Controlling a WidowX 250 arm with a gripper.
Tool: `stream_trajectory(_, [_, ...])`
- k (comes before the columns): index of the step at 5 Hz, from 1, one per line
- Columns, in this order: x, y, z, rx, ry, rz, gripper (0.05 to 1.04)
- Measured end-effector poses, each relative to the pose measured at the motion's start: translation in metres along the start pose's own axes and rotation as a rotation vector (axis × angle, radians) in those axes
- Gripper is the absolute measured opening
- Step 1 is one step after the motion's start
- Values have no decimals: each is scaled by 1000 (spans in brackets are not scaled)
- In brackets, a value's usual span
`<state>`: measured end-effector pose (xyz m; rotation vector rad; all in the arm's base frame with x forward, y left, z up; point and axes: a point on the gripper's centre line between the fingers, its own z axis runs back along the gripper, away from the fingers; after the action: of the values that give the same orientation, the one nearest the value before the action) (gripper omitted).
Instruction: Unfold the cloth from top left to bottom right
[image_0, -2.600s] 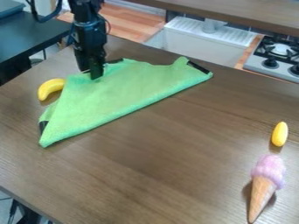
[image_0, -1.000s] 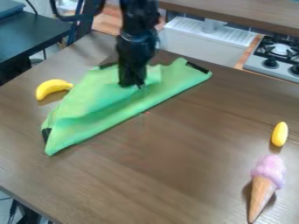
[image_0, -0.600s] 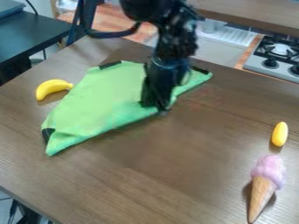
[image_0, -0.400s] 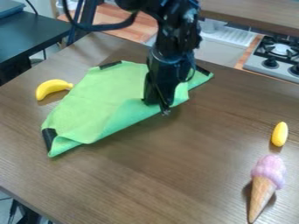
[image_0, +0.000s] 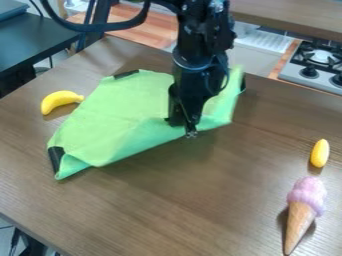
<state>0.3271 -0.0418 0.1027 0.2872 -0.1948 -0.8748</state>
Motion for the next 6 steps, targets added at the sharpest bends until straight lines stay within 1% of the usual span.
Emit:
stream_trajectory(2, [6,-26,0,-39,11,-78,49])
stream_trajectory(3, [6,-34,-1,-61,15,-96,49])
stream_trajectory(4, [2,-41,-2,-109,40,-98,68])
stream_trajectory(5, [9,-47,0,-201,78,-75,215])
stream_trajectory(6, [4,-41,3,-301,131,-6,497])
